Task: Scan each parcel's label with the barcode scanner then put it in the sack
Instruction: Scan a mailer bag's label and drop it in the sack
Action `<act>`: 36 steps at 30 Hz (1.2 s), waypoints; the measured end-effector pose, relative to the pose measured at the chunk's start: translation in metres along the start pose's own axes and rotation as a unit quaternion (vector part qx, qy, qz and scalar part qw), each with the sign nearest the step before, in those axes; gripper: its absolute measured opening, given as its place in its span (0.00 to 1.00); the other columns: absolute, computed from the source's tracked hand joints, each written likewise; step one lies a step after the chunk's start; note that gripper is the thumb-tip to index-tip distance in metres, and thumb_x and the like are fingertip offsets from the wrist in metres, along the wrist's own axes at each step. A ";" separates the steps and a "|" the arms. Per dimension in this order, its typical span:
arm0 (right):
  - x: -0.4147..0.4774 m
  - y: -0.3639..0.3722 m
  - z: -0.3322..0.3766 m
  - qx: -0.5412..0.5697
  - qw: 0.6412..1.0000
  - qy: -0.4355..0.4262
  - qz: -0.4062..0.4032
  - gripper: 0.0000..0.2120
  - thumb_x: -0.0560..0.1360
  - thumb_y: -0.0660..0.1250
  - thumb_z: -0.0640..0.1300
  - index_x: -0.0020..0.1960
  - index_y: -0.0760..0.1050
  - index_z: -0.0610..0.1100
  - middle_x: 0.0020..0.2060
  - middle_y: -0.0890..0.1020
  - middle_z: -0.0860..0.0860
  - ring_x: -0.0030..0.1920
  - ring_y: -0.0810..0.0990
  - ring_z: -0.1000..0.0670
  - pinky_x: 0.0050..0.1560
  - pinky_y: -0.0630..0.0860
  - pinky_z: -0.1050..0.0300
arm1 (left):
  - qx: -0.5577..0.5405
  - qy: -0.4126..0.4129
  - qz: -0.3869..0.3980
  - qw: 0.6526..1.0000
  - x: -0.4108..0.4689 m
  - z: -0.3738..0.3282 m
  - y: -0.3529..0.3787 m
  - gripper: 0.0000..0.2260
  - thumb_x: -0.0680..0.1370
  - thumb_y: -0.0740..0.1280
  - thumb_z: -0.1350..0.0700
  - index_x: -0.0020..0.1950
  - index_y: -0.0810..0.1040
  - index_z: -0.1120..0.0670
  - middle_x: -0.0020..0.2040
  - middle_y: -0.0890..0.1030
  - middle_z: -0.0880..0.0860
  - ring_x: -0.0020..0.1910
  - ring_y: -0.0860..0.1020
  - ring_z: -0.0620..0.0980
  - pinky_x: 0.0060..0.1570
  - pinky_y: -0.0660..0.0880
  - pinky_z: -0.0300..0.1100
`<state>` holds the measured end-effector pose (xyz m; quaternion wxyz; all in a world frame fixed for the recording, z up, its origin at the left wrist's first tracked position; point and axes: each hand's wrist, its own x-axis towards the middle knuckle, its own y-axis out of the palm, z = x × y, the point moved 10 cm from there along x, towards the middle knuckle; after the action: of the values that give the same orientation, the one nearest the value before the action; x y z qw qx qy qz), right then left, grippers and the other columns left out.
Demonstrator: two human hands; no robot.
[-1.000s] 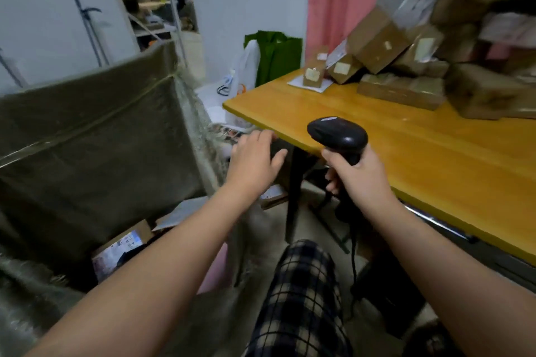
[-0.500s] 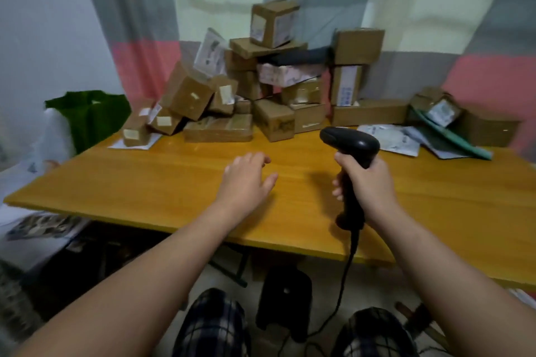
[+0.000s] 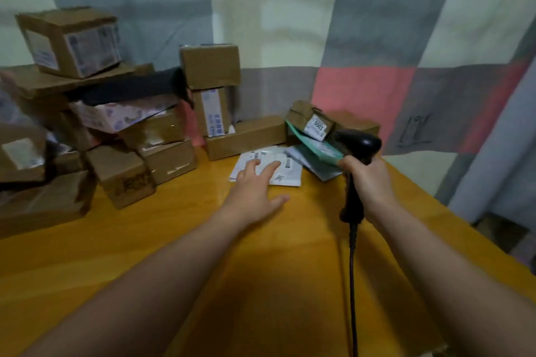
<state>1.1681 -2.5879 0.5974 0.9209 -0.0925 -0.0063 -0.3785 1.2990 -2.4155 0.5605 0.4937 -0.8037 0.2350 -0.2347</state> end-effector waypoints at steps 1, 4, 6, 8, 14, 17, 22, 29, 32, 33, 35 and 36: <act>0.014 0.000 -0.002 -0.010 1.000 0.004 -0.001 0.10 0.71 0.70 0.45 0.37 0.69 0.47 0.31 0.69 0.48 0.33 0.69 0.47 0.38 0.63 0.50 | 0.003 0.002 0.012 1.000 0.017 -0.004 0.007 0.35 0.74 0.66 0.37 0.77 0.53 0.39 0.77 0.52 0.54 0.75 0.55 0.59 0.72 0.60 0.55; 0.058 0.009 -0.022 -0.038 0.999 0.036 0.011 0.13 0.62 0.73 0.56 0.41 0.76 0.50 0.38 0.76 0.48 0.44 0.76 0.43 0.45 0.71 0.48 | 0.012 -0.016 0.046 0.999 0.062 -0.003 0.032 0.36 0.73 0.61 0.31 0.77 0.48 0.36 0.79 0.49 0.58 0.76 0.51 0.62 0.73 0.56 0.59; 0.092 0.017 -0.048 -0.061 0.996 0.059 0.032 0.23 0.54 0.70 0.63 0.46 0.77 0.56 0.50 0.79 0.48 0.56 0.76 0.42 0.59 0.73 0.42 | 0.008 -0.046 0.070 0.996 0.086 0.008 0.048 0.35 0.73 0.54 0.27 0.76 0.45 0.34 0.79 0.48 0.59 0.77 0.50 0.62 0.73 0.53 0.61; 0.116 0.026 -0.065 -0.079 0.993 0.069 0.055 0.24 0.52 0.69 0.65 0.47 0.76 0.61 0.56 0.78 0.52 0.64 0.72 0.43 0.67 0.66 0.39 | -0.004 -0.082 0.078 0.994 0.105 0.024 0.057 0.37 0.70 0.49 0.24 0.76 0.42 0.34 0.79 0.49 0.60 0.77 0.49 0.61 0.72 0.49 0.63; 0.153 0.054 -0.099 -0.076 0.982 0.139 0.105 0.28 0.55 0.72 0.65 0.50 0.80 0.52 0.54 0.82 0.47 0.61 0.77 0.40 0.67 0.68 0.38 | 0.094 -0.189 0.100 0.972 0.125 0.089 0.058 0.36 0.71 0.53 0.25 0.77 0.51 0.36 0.79 0.46 0.57 0.77 0.45 0.63 0.70 0.42 0.65; 0.142 0.063 -0.094 -0.128 0.970 0.158 0.132 0.23 0.61 0.69 0.62 0.49 0.79 0.46 0.49 0.83 0.44 0.51 0.81 0.41 0.62 0.75 0.43 | 0.102 -0.157 0.081 0.979 0.123 0.091 0.056 0.33 0.73 0.55 0.27 0.76 0.57 0.37 0.78 0.53 0.58 0.75 0.53 0.62 0.71 0.50 0.58; 0.117 0.078 -0.083 -0.190 0.955 0.137 0.184 0.13 0.69 0.69 0.54 0.46 0.77 0.45 0.45 0.82 0.45 0.45 0.81 0.45 0.47 0.75 0.54 | 0.105 -0.120 0.072 0.985 0.097 0.089 0.045 0.29 0.74 0.57 0.31 0.74 0.61 0.37 0.77 0.57 0.57 0.73 0.56 0.60 0.69 0.55 0.54; 0.036 0.093 -0.068 -0.257 0.930 0.121 0.234 0.17 0.69 0.69 0.56 0.50 0.77 0.45 0.46 0.80 0.47 0.45 0.79 0.47 0.40 0.71 0.56 | 0.110 -0.096 0.066 0.987 0.007 0.096 0.025 0.26 0.76 0.58 0.33 0.73 0.64 0.39 0.72 0.63 0.53 0.70 0.62 0.55 0.68 0.59 0.51; -0.004 0.098 -0.062 -0.270 0.927 0.105 0.238 0.18 0.67 0.69 0.57 0.51 0.77 0.48 0.48 0.80 0.49 0.47 0.78 0.49 0.46 0.74 0.54 | 0.112 -0.093 0.072 0.987 -0.036 0.098 0.014 0.25 0.77 0.57 0.33 0.72 0.66 0.39 0.68 0.67 0.53 0.67 0.65 0.54 0.65 0.62 0.49; -0.018 0.100 -0.059 -0.265 0.928 0.102 0.243 0.16 0.67 0.69 0.57 0.50 0.78 0.48 0.48 0.80 0.49 0.48 0.78 0.49 0.49 0.75 0.53 | 0.116 -0.092 0.074 0.986 -0.052 0.099 0.010 0.25 0.77 0.57 0.33 0.72 0.66 0.39 0.67 0.67 0.53 0.67 0.65 0.54 0.64 0.62 0.49; -0.048 0.106 -0.053 -0.261 0.925 0.096 0.260 0.14 0.68 0.69 0.56 0.48 0.78 0.48 0.48 0.80 0.49 0.48 0.78 0.49 0.52 0.74 0.51 | 0.114 -0.099 0.074 0.986 -0.083 0.104 0.000 0.24 0.77 0.56 0.34 0.71 0.68 0.40 0.65 0.69 0.53 0.65 0.66 0.54 0.63 0.63 0.48; -0.063 0.110 -0.050 -0.263 0.921 0.092 0.273 0.14 0.67 0.68 0.56 0.47 0.78 0.48 0.48 0.80 0.48 0.49 0.78 0.48 0.52 0.74 0.50 | 0.106 -0.105 0.072 0.986 -0.098 0.109 -0.005 0.22 0.78 0.56 0.35 0.70 0.70 0.40 0.63 0.70 0.54 0.65 0.67 0.54 0.62 0.64 0.48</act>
<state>1.1966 -2.4765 0.5247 0.9276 -0.2940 0.2038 -0.1075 1.2895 -2.2793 0.5074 0.6135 -0.7481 0.2127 -0.1368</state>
